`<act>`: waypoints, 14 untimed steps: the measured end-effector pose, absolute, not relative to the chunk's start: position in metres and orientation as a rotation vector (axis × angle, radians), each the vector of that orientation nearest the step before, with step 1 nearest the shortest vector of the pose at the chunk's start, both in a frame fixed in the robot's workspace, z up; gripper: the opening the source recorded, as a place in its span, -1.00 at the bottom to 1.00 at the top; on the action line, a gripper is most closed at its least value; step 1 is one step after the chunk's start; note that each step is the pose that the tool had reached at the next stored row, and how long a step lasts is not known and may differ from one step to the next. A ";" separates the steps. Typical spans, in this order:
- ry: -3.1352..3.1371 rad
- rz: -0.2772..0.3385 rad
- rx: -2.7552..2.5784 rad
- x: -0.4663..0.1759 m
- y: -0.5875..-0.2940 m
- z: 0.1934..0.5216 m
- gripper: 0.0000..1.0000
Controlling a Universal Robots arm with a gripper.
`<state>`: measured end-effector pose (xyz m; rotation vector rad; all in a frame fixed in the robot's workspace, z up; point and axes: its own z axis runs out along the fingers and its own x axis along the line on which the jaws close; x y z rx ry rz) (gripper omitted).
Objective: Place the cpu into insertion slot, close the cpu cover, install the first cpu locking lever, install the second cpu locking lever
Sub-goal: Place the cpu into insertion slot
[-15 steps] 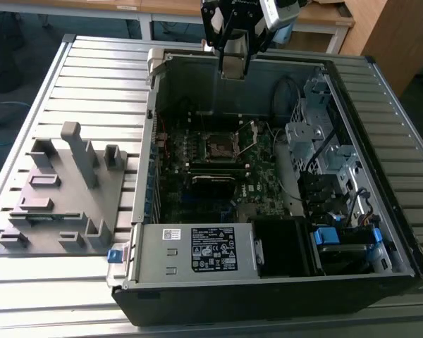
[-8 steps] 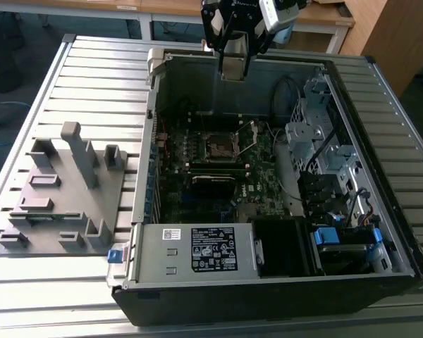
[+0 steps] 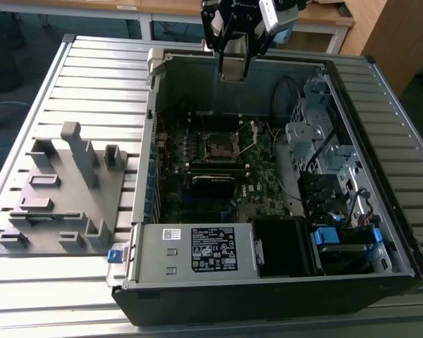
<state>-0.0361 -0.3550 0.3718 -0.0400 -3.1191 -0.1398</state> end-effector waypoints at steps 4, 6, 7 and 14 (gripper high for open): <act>-3.119 -0.140 -0.040 -0.036 -0.355 0.371 0.08; -3.119 -0.140 -0.040 -0.036 -0.355 0.370 0.08; -3.119 -0.140 -0.040 -0.036 -0.355 0.370 0.08; -3.119 -0.140 -0.040 -0.036 -0.355 0.369 0.08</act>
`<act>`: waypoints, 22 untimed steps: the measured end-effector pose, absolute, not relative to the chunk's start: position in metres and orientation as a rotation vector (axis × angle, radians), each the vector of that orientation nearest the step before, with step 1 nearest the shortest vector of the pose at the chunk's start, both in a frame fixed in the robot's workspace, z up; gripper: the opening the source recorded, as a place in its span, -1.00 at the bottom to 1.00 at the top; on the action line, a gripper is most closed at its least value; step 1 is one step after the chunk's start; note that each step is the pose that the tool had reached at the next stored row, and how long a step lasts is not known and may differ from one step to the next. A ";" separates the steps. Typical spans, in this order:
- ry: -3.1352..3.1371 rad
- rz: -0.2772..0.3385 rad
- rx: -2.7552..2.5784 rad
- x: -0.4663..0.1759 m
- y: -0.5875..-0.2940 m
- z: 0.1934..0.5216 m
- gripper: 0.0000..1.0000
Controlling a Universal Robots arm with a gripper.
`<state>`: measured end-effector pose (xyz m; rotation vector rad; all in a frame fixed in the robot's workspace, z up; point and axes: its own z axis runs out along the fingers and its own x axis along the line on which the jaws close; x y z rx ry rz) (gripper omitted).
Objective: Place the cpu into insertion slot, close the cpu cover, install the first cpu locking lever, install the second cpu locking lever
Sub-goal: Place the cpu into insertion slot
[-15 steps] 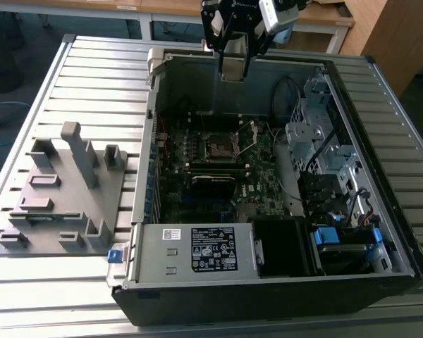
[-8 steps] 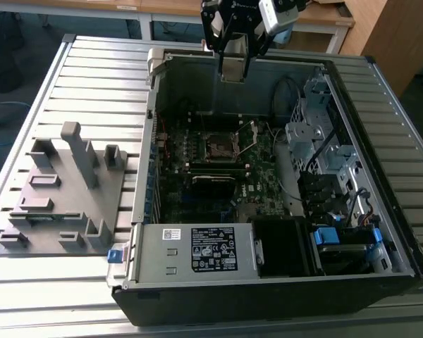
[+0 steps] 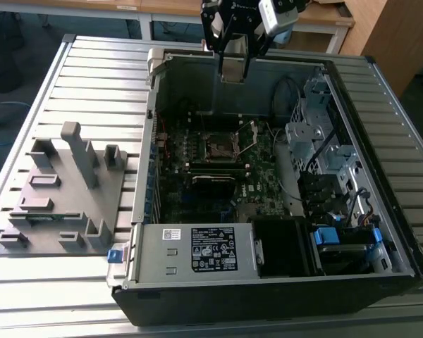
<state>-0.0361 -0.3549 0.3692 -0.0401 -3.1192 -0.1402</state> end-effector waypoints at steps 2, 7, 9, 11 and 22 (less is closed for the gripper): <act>-3.119 -0.140 -0.040 -0.036 -0.355 0.369 0.08; -3.119 -0.140 -0.040 -0.036 -0.355 0.369 0.08; -3.119 -0.140 -0.040 -0.036 -0.355 0.368 0.08; -3.119 -0.140 -0.040 -0.036 -0.355 0.368 0.08; -3.119 -0.140 -0.040 -0.036 -0.355 0.362 0.08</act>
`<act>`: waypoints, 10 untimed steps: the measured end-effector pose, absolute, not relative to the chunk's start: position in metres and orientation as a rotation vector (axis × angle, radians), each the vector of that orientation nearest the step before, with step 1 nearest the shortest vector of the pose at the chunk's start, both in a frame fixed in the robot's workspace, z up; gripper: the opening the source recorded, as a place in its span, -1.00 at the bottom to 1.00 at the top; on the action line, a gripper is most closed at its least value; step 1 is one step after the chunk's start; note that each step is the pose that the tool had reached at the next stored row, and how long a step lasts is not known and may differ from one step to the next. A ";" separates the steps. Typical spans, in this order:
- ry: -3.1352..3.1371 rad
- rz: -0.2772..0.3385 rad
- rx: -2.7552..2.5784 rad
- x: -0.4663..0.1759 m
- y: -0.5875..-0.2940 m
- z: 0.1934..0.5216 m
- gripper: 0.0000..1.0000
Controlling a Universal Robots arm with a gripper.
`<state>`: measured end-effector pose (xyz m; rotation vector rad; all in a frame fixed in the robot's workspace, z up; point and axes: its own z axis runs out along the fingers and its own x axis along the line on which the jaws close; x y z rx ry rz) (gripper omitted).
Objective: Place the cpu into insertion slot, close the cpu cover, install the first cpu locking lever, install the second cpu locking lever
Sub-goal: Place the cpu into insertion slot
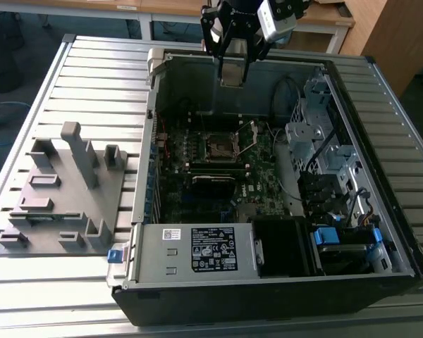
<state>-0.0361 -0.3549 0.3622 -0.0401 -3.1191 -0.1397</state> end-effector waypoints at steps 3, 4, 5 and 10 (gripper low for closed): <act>-3.119 -0.140 -0.040 -0.036 -0.355 0.362 0.08; -3.119 -0.140 -0.040 -0.036 -0.355 0.362 0.08; -3.119 -0.140 -0.040 -0.036 -0.355 0.361 0.08; -3.119 -0.140 -0.040 -0.036 -0.355 0.359 0.08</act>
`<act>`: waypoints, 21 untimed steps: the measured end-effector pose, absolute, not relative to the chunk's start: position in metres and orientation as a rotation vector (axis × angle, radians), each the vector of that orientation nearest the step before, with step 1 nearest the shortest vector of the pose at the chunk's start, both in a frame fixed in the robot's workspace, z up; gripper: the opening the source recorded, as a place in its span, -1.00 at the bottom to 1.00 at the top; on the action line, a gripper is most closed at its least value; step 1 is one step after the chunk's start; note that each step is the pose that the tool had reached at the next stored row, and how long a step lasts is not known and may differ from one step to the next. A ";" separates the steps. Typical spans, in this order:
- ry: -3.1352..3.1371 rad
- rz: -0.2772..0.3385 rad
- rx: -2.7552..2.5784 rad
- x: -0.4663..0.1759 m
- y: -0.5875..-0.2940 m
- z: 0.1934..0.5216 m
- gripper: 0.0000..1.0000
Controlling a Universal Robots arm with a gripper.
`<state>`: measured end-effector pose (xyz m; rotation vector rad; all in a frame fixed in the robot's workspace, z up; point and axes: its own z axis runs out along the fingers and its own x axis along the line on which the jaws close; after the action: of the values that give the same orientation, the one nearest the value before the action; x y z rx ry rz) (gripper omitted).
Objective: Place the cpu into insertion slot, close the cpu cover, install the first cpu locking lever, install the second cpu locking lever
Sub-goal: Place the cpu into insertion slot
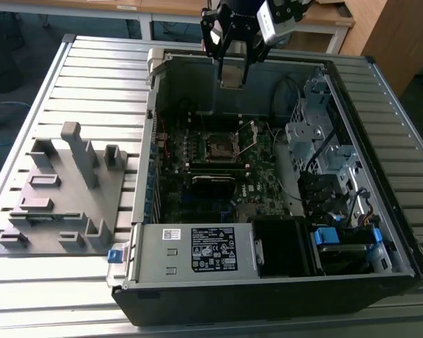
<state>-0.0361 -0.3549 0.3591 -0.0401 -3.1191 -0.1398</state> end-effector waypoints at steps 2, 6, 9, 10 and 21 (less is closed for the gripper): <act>-3.119 -0.140 -0.040 -0.036 -0.355 0.359 0.08; -3.119 -0.140 -0.040 -0.036 -0.355 0.357 0.08; -3.119 -0.140 -0.040 -0.036 -0.355 0.357 0.08; -3.119 -0.140 -0.040 -0.036 -0.355 0.356 0.08; -3.119 -0.140 -0.040 -0.036 -0.355 0.345 0.08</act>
<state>-0.0361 -0.3549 0.3451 -0.0400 -3.1192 -0.1401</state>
